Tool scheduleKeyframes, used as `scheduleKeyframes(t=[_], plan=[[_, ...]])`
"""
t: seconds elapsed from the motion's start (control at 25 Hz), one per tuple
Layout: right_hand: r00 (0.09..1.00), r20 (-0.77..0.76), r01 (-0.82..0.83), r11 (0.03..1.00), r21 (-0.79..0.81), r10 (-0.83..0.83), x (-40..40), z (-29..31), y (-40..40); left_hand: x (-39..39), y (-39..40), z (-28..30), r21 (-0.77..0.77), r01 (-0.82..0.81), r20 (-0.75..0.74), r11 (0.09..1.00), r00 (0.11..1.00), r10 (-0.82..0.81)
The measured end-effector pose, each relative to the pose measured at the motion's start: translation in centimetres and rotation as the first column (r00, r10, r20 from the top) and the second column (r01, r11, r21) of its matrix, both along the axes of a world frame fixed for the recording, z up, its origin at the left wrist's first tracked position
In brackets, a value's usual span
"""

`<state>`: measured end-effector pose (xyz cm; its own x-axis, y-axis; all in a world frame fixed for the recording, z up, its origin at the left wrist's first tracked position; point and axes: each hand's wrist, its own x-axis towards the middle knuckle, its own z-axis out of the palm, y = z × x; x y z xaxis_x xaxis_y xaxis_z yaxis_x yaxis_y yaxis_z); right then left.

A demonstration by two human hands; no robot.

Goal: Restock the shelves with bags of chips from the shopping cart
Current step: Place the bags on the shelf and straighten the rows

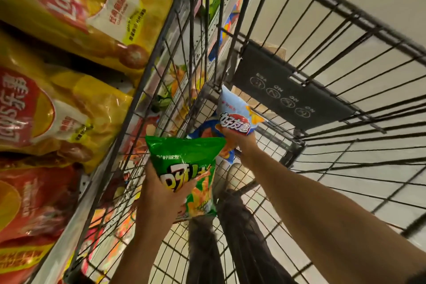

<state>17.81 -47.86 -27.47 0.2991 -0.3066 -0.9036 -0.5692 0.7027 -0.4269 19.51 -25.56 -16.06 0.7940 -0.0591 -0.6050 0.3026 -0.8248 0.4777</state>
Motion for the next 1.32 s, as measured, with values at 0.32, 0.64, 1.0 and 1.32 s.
scheduleKeyframes(t=[0.32, 0.64, 1.0, 1.32], plan=[[0.977, -0.19, 0.069, 0.987, -0.147, -0.097, -2.0, 1.5, 1.3, -0.1, -1.0, 3.2, -0.004, -0.007, -0.045, 1.0, 0.999, 0.007], [0.992, -0.123, -0.068, 0.856, -0.513, 0.006, -5.4, 8.8, 2.9, -1.3, -1.9, 7.7, -0.117, -0.039, 0.04, 0.992, 0.998, 0.044], [0.917, 0.334, 0.103, 0.68, -0.726, 0.218, -16.6, 23.0, 6.0, -13.3, 4.5, 18.0, -0.332, -0.085, 0.322, 0.94, 0.926, 0.197], [0.607, 0.549, 0.091, 0.636, -0.766, 0.574, -26.5, 40.2, 19.6, -29.5, 21.9, 35.1, -0.463, -0.24, 0.594, 0.853, 0.63, 0.5]])
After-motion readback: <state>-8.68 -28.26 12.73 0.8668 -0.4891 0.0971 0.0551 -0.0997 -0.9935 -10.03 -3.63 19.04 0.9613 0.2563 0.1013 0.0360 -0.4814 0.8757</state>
